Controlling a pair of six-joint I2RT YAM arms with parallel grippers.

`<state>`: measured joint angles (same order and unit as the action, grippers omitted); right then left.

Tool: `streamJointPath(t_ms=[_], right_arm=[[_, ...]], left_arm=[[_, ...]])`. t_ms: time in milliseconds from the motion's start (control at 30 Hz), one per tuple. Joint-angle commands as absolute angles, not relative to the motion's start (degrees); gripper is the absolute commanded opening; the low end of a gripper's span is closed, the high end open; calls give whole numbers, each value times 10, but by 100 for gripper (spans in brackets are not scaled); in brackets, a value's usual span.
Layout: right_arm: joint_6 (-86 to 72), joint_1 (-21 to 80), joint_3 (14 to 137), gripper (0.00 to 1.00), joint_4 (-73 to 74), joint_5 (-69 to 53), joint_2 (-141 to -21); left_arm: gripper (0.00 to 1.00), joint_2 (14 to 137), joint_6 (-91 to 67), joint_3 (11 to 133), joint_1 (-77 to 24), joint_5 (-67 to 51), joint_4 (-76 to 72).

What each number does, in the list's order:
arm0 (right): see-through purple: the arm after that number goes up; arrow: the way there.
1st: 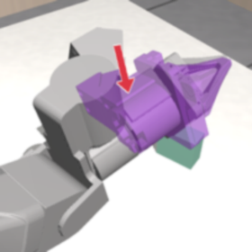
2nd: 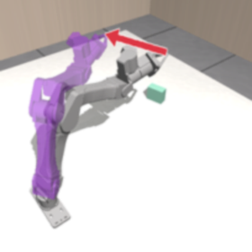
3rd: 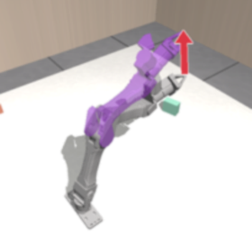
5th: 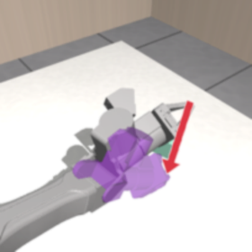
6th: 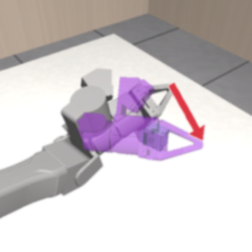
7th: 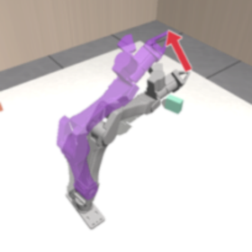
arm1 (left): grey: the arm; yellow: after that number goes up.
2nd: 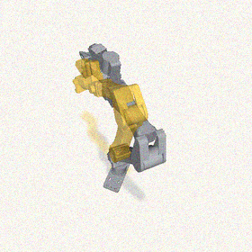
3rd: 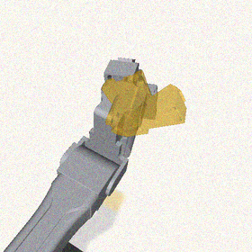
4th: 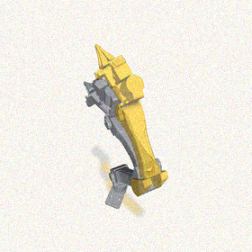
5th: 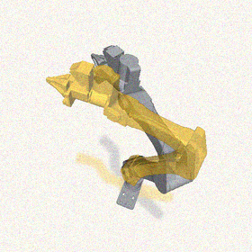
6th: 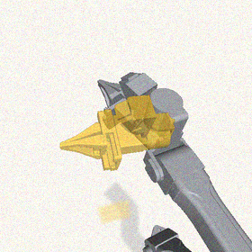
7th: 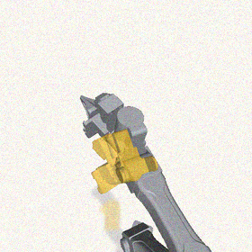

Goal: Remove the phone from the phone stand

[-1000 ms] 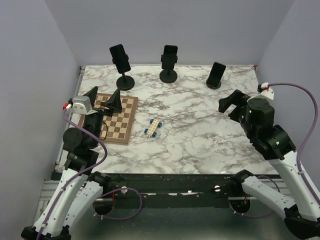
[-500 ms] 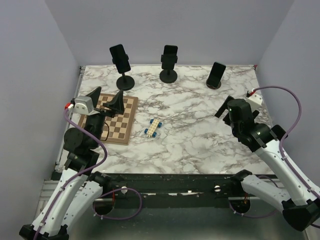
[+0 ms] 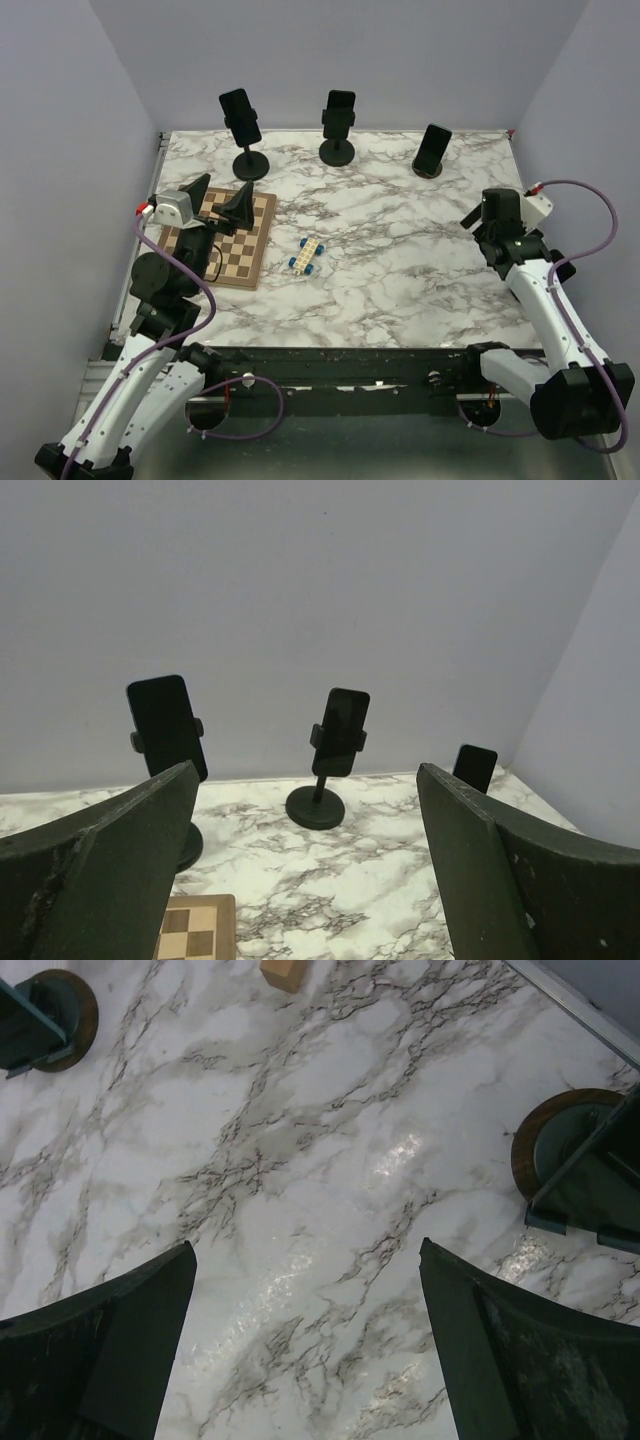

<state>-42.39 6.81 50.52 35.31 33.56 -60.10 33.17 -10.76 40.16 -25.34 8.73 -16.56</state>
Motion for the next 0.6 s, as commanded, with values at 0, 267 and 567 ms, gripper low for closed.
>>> streamJointPath(t_ms=[0, 267, 567], right_arm=[[-439, 6, 488, 100, 327, 281, -595], [-411, -64, 474, 100, 348, 373, -561], [-342, -121, 428, 100, 277, 412, -527]], left_arm=[[99, 333, -112, 419, -261, 88, -164], [99, 342, -117, 418, -277, 88, -163], [99, 346, -114, 415, -302, 103, -165]])
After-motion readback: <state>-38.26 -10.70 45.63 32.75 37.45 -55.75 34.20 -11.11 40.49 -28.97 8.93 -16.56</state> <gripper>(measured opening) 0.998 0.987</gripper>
